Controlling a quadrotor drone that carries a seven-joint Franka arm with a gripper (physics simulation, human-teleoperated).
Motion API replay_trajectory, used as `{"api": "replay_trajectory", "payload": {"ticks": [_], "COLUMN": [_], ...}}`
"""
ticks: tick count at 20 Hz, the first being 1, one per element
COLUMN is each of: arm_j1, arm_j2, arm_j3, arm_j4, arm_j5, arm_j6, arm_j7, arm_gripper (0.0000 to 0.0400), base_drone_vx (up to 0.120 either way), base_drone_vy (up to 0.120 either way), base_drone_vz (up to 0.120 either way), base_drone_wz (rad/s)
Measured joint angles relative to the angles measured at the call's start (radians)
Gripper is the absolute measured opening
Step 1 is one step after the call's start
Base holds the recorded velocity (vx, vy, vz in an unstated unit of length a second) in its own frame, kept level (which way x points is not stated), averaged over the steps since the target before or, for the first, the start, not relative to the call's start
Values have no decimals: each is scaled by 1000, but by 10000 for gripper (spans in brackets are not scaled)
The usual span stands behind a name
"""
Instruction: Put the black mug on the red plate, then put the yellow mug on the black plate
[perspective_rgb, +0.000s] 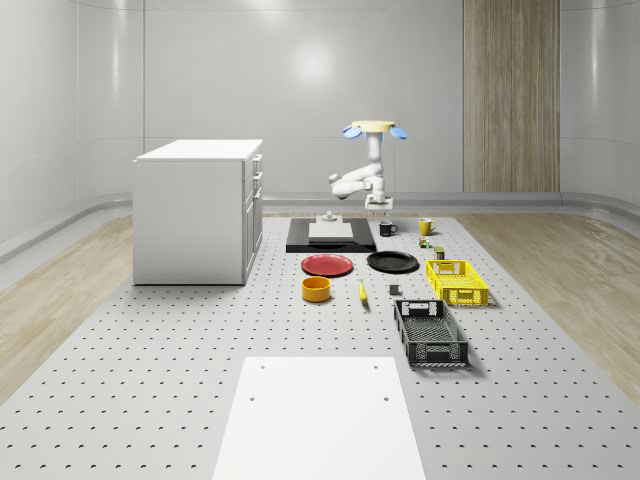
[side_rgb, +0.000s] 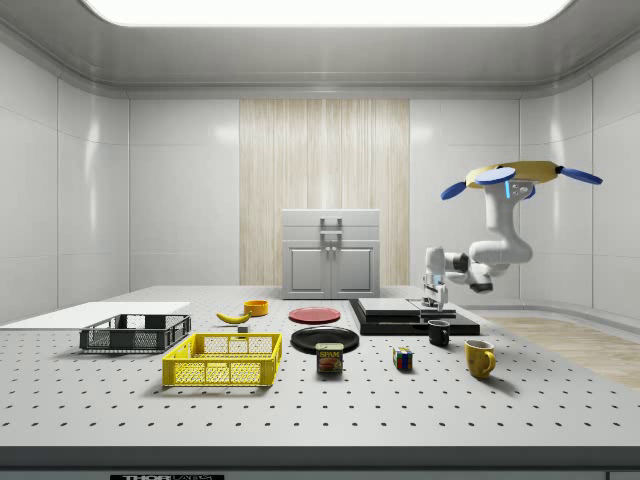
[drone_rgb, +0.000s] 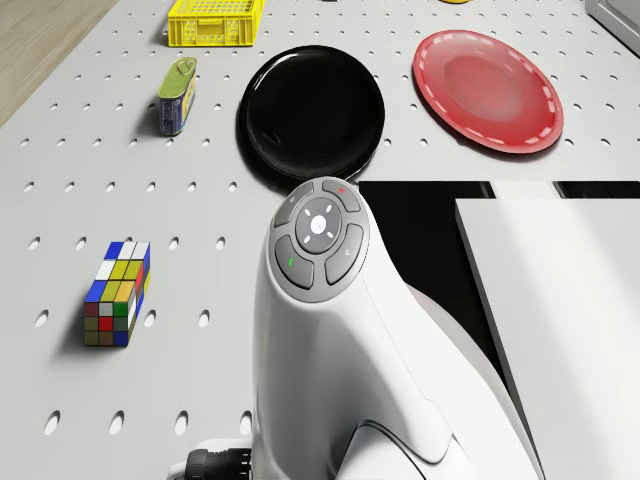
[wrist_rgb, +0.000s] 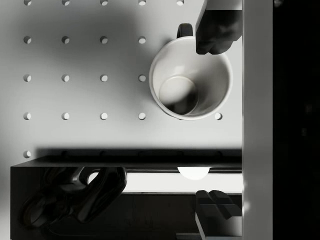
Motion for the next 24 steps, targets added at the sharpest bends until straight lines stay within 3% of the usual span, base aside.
{"api": "replay_trajectory", "payload": {"ticks": [4, 12, 24], "arm_j1": [-5, -2, -38], "arm_j2": [-22, -81, -122], "arm_j3": [-3, -96, -182], "arm_j4": [2, 23, 53], "arm_j5": [2, -75, -149], "arm_j6": [23, 110, 185], "arm_j7": [4, -3, 19], "arm_gripper": [400, 400, 400], "base_drone_vx": [0, 0, 0], "base_drone_vy": [0, 0, 0], "base_drone_vz": [0, 0, 0], "base_drone_wz": [0, 0, 0]}}
